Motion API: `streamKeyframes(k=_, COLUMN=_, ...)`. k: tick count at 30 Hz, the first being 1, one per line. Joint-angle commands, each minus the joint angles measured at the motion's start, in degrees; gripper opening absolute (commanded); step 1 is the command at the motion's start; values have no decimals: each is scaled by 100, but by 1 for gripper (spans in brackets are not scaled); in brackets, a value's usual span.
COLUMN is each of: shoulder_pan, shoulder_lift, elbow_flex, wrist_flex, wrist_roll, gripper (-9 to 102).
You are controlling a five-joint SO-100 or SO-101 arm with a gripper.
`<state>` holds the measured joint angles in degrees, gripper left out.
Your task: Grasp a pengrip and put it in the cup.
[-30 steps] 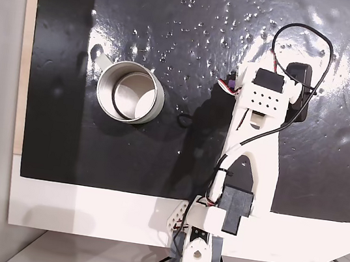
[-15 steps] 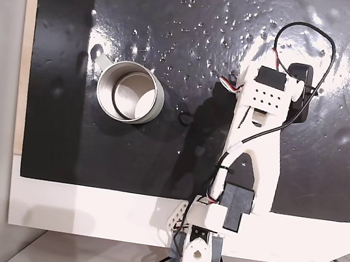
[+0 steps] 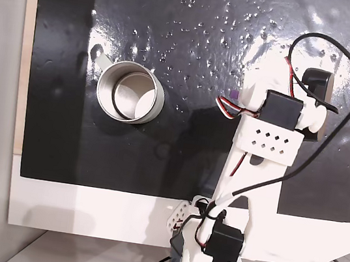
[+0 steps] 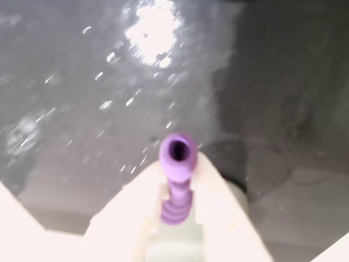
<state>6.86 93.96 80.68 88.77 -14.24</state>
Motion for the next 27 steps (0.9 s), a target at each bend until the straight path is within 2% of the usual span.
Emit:
streamKeyframes(k=1, shoulder_pan=202, shoulder_lift=492, elbow_flex=-1081, wrist_flex=642, wrist_roll=-88, gripper=0)
streamKeyframes(k=9, shoulder_pan=457, shoulder_lift=1037, elbow_flex=-1898, wrist_flex=809, wrist_roll=-281, gripper=0)
streamKeyframes(k=17, shoulder_pan=18, shoulder_lift=1345, elbow_flex=-2021, wrist_flex=835, wrist_roll=-105, gripper=0)
streamKeyframes(k=22, shoulder_pan=-563, shoulder_lift=1336, elbow_flex=-2268, wrist_flex=835, wrist_roll=185, gripper=0)
streamKeyframes(k=27, shoulder_pan=-1582, shoulder_lift=1318, elbow_flex=-2461, wrist_flex=835, wrist_roll=659, gripper=0)
